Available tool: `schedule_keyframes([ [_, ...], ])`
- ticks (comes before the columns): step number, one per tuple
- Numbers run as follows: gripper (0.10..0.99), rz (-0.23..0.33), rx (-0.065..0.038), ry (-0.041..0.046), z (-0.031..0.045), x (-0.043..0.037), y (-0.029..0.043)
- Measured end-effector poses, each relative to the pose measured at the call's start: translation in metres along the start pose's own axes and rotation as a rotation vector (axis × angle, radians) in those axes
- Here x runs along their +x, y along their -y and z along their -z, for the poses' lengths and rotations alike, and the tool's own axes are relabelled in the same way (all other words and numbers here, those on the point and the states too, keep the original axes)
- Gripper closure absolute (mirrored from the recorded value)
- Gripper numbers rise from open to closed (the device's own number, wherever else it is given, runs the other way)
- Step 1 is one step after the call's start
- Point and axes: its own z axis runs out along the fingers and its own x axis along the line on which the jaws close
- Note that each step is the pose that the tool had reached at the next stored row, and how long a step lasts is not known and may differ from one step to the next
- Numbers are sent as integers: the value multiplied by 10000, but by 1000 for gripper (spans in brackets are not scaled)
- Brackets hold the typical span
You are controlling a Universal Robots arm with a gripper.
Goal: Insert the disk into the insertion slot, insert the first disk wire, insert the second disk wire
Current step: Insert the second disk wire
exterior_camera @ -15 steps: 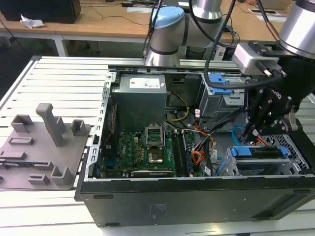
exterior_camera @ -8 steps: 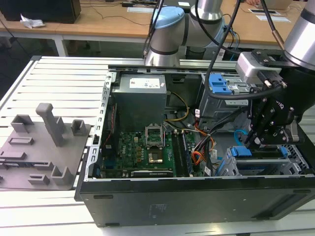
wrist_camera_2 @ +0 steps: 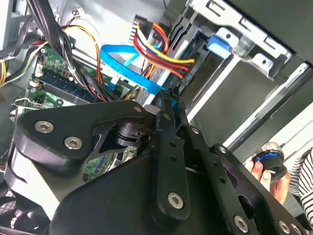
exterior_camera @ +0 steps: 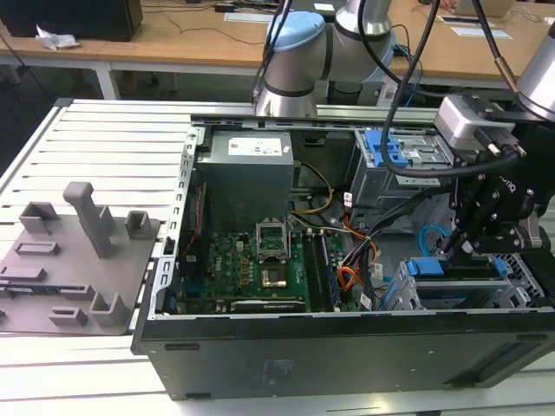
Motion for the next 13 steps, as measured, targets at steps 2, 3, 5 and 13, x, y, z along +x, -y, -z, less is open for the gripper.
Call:
schedule_keyframes([
  [2, 925, 0, -2, -1, -7, -2, 19],
  [3, 925, -2, -2, -1, -21, -2, 24],
  [5, 925, -1, -3, -1, -30, -3, 28],
  [13, 925, 0, -2, -11, -94, 1, 36],
])
